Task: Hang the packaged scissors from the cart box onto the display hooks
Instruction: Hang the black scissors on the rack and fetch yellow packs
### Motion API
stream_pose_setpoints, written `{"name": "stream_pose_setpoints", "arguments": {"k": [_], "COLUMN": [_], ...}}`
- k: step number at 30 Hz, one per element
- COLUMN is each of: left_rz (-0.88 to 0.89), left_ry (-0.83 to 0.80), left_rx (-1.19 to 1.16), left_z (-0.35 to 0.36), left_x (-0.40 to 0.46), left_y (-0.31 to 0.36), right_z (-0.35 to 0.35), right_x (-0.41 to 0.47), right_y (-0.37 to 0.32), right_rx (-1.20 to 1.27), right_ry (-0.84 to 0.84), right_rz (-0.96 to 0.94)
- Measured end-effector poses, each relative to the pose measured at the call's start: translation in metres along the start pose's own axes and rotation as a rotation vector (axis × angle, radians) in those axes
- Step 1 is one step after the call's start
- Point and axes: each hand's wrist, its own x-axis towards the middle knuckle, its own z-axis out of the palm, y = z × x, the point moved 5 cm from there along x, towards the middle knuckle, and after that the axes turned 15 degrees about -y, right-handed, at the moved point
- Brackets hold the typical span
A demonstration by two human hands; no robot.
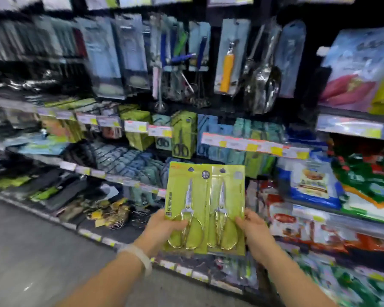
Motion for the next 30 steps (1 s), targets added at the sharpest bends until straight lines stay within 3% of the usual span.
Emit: {"name": "stream_pose_setpoints", "arguments": {"k": [5, 14, 21, 30], "left_rz": [0.036, 0.131, 0.130, -0.003], "left_ry": [0.212, 0.427, 0.451, 0.310], "left_rx": [-0.029, -0.155, -0.159, -0.124], "left_z": [-0.174, -0.313, -0.420, -0.529], "left_x": [-0.038, -0.087, -0.047, 0.023], "left_y": [-0.019, 0.003, 0.017, 0.034], "right_z": [0.164, 0.346, 0.429, 0.486], "right_x": [0.056, 0.126, 0.214, 0.280], "right_y": [-0.008, -0.033, -0.042, -0.070], "right_rx": [-0.021, -0.036, -0.056, -0.070], "right_ry": [-0.199, -0.374, -0.387, -0.296], "right_rz": [0.003, -0.022, 0.009, 0.073]}}
